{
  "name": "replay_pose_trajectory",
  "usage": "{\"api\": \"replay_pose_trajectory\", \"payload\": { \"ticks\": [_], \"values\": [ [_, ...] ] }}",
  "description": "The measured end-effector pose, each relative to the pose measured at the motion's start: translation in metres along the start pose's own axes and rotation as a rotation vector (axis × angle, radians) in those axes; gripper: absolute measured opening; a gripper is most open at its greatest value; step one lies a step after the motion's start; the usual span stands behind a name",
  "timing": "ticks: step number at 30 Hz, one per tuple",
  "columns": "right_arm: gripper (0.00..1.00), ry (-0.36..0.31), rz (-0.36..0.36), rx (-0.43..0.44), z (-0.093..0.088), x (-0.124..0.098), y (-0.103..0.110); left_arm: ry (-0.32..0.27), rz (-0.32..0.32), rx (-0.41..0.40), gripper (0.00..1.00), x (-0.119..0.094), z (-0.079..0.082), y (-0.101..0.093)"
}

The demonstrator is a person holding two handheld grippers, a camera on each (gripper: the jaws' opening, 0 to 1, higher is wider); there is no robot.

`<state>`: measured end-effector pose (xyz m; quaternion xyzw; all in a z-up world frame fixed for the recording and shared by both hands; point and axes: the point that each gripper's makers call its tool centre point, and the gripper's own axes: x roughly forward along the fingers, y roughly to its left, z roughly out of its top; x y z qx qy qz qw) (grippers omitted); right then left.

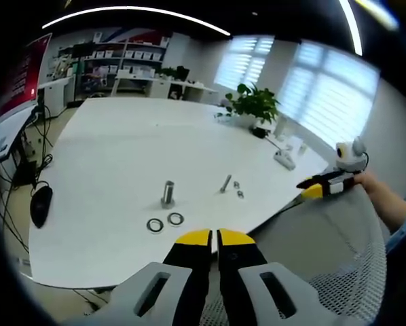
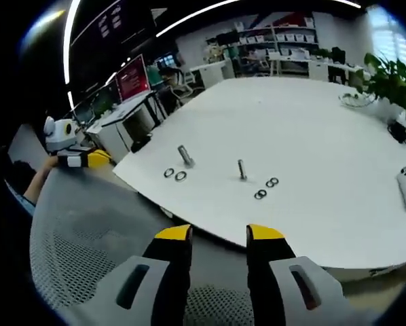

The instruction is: Place the washer onto the threaded stud by aligning its center hole with the stud, sliding it down to the base, and recovering from edge contact or off-axis alignment until the washer reaches the visible bottom stop.

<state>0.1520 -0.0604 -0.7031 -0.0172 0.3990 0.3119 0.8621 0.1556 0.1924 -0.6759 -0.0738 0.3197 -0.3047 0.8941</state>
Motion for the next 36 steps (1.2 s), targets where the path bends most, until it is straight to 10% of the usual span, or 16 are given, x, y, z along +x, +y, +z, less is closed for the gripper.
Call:
{"api": "replay_pose_trajectory", "payload": {
  "ticks": [10, 19, 24, 36],
  "values": [
    [0.25, 0.224, 0.066, -0.466, 0.013, 0.001, 0.011, -0.027, 0.001, 0.008, 0.01, -0.001, 0.004, 0.001],
    [0.25, 0.397, 0.202, -0.755, 0.041, 0.05, 0.054, -0.048, -0.001, 0.007, 0.0, -0.001, 0.007, 0.0],
    [0.25, 0.456, 0.334, -0.783, 0.045, 0.081, 0.084, -0.032, 0.005, 0.001, 0.0, 0.0, 0.005, 0.002],
    [0.25, 0.49, 0.311, -0.869, 0.061, 0.177, 0.093, -0.047, 0.017, 0.0, 0.0, 0.0, 0.008, 0.005]
  ]
}}
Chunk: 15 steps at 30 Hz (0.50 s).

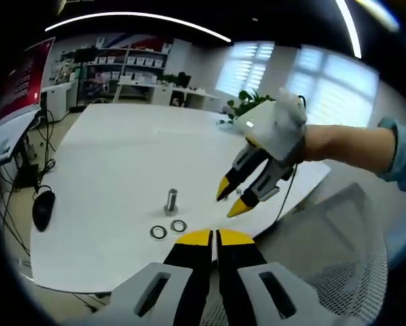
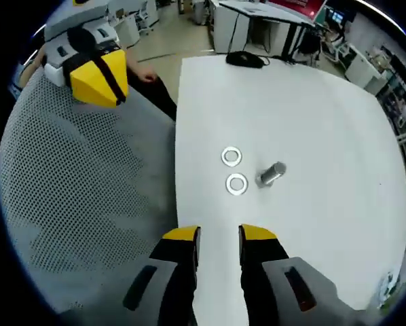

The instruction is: Place the washer onto the threaded stud by aligning its center hole with the stud, sliding it down to the base, and recovering from edge contact or off-axis alignment until the washer reaches the visible bottom stop.

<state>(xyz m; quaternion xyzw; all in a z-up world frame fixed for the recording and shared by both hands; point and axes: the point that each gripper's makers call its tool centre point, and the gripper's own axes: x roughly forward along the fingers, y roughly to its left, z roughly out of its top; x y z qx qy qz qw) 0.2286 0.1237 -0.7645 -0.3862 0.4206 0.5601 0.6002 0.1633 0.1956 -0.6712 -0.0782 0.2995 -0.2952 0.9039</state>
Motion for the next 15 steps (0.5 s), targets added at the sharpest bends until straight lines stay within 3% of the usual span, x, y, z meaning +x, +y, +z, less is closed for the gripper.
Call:
{"api": "replay_pose_trajectory", "payload": {
  "ticks": [2, 8, 15],
  "values": [
    [0.25, 0.022, 0.035, 0.057, -0.001, 0.011, 0.001, -0.002, -0.005, 0.0, 0.0, 0.0, 0.0, 0.0],
    [0.25, 0.116, -0.02, -0.05, -0.001, 0.037, -0.017, -0.006, 0.002, -0.011, 0.0, 0.0, 0.001, 0.001],
    [0.26, 0.133, 0.0, -0.064, 0.007, 0.063, -0.019, -0.008, 0.01, -0.016, 0.0, 0.0, 0.002, 0.003]
  ]
}}
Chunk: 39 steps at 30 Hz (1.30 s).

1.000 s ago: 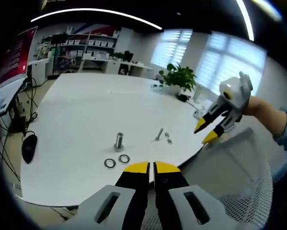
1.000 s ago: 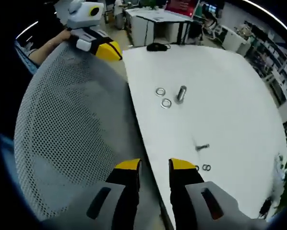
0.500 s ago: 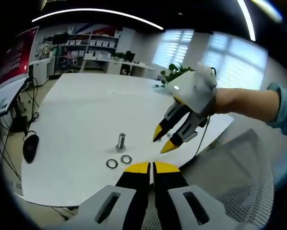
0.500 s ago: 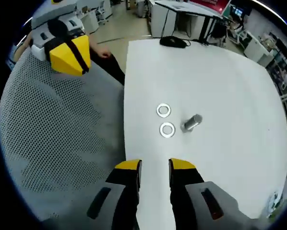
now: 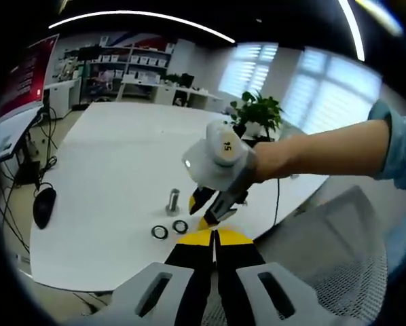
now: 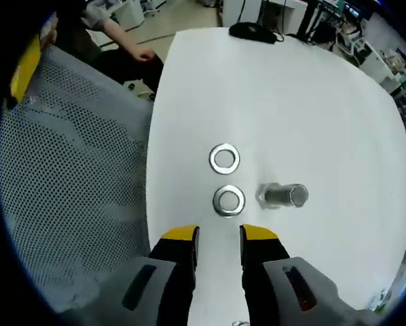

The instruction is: Place the washer onto the threaded stud by aligning its center hole with the stud, sliding it down to the base, and recovering from edge contact or off-axis alignment until the washer reaches the visible bottom stop.

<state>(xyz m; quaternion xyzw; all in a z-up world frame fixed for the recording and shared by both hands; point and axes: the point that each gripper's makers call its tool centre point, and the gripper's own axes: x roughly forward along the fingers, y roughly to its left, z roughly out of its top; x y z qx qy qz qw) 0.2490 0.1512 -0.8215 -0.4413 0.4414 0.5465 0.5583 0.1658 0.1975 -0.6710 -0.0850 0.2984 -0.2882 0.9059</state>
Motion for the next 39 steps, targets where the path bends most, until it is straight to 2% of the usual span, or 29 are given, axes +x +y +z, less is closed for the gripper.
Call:
{"api": "replay_pose_trajectory", "payload": {
  "ticks": [5, 9, 13, 17, 20, 24, 27, 33, 39],
  "values": [
    [0.27, 0.027, 0.015, 0.008, 0.005, 0.016, 0.001, -0.023, -0.006, 0.007, 0.0, -0.001, 0.004, -0.001],
    [0.3, 0.059, -0.018, -0.036, 0.006, 0.022, -0.007, -0.016, -0.009, 0.004, 0.0, -0.001, 0.002, -0.001],
    [0.32, 0.041, -0.005, -0.038, 0.011, 0.026, -0.007, -0.025, -0.009, 0.003, 0.0, -0.001, 0.004, -0.001],
    [0.31, 0.039, 0.013, -0.026, 0.014, 0.026, -0.008, -0.033, -0.011, 0.001, 0.0, -0.001, 0.005, -0.001],
    [0.32, 0.04, 0.017, -0.071, 0.012, 0.025, -0.005, -0.034, -0.01, 0.003, 0.0, -0.001, 0.006, -0.001],
    [0.32, 0.023, 0.023, -0.069, 0.012, 0.025, -0.006, -0.036, -0.01, 0.003, 0.0, 0.0, 0.006, -0.001],
    [0.25, 0.024, 0.007, -0.024, 0.014, 0.025, -0.011, -0.037, -0.011, 0.003, 0.0, -0.001, 0.006, -0.001],
    [0.23, 0.032, 0.007, -0.044, 0.015, 0.026, -0.009, -0.039, -0.01, 0.002, 0.0, -0.001, 0.006, -0.001],
    [0.23, 0.032, -0.024, -0.061, 0.013, 0.023, -0.006, -0.039, -0.011, 0.003, 0.0, -0.001, 0.006, -0.001]
  ]
}}
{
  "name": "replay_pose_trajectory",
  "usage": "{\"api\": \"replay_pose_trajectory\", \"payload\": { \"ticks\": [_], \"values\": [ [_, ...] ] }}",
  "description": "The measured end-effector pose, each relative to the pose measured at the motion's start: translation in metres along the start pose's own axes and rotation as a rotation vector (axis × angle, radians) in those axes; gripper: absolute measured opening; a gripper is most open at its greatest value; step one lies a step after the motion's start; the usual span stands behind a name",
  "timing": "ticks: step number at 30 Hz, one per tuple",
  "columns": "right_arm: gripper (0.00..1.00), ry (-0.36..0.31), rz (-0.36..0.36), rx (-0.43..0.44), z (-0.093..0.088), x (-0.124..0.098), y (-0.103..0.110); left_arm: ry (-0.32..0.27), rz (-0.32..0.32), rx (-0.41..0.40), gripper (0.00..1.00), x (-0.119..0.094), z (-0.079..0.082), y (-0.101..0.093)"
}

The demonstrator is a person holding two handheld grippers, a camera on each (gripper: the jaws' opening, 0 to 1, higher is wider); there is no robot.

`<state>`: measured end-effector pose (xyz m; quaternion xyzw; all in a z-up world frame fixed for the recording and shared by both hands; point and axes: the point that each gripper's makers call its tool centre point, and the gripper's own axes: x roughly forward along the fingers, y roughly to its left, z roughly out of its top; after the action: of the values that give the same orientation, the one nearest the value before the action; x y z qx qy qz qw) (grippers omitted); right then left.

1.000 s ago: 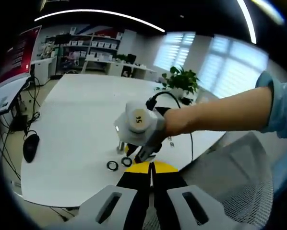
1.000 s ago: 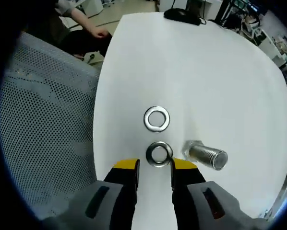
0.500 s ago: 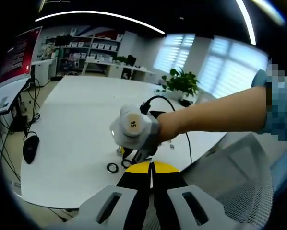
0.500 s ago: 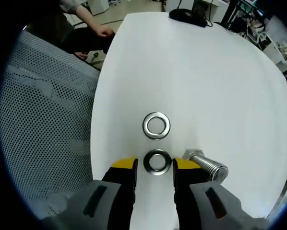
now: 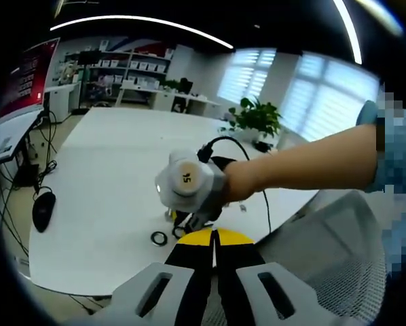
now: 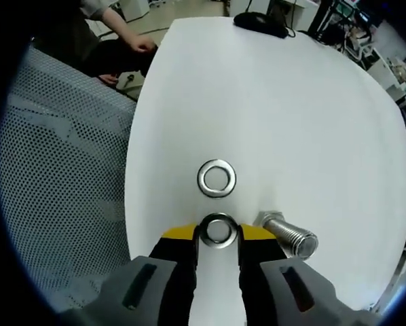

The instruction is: Place the washer onto the threaded stud by aligning its center hole with the stud, sliding it down to the base, and recovering from edge contact or off-axis alignment until the washer reaches the visible bottom stop.

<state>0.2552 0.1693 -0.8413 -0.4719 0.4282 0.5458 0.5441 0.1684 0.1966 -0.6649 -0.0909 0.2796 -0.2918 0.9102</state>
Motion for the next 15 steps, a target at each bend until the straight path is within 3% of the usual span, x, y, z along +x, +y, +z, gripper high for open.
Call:
{"api": "replay_pose_trajectory", "payload": {
  "ticks": [8, 15],
  "values": [
    [0.23, -0.017, -0.006, 0.024, -0.005, -0.013, -0.001, 0.001, -0.012, 0.004, 0.0, 0.0, 0.0, -0.002],
    [0.22, -0.03, -0.038, 0.047, -0.012, -0.033, -0.016, 0.007, -0.01, 0.004, 0.0, 0.0, -0.001, -0.001]
  ]
}}
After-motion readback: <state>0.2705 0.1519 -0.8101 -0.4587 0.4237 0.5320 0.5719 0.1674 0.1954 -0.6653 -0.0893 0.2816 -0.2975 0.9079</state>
